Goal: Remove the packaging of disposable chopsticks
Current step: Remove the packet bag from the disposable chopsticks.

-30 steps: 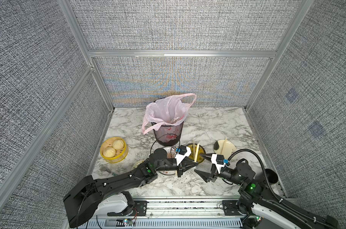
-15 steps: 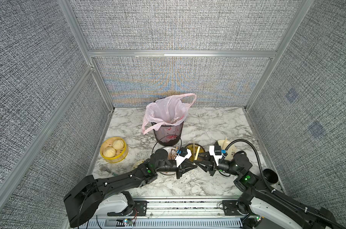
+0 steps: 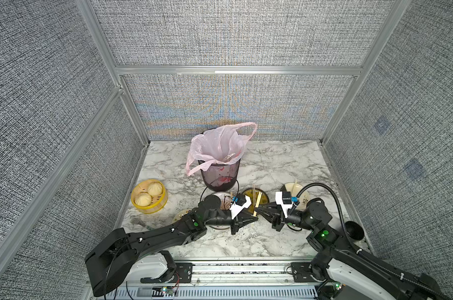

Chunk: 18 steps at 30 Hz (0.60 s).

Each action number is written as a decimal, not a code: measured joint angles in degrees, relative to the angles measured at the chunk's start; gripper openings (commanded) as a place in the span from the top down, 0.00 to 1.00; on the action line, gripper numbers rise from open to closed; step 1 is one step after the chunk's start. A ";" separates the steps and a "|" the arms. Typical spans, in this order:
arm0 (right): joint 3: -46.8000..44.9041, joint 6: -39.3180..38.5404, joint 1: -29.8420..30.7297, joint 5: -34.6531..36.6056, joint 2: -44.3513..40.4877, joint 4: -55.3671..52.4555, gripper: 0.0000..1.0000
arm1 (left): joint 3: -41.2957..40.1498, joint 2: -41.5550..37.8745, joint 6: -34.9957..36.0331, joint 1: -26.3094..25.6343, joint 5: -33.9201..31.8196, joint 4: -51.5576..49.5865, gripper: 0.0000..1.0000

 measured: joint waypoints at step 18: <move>0.37 2.14 -1.55 -1.44 0.66 -0.07 1.00 | 1.25 2.12 0.46 -0.02 -0.35 0.74 1.00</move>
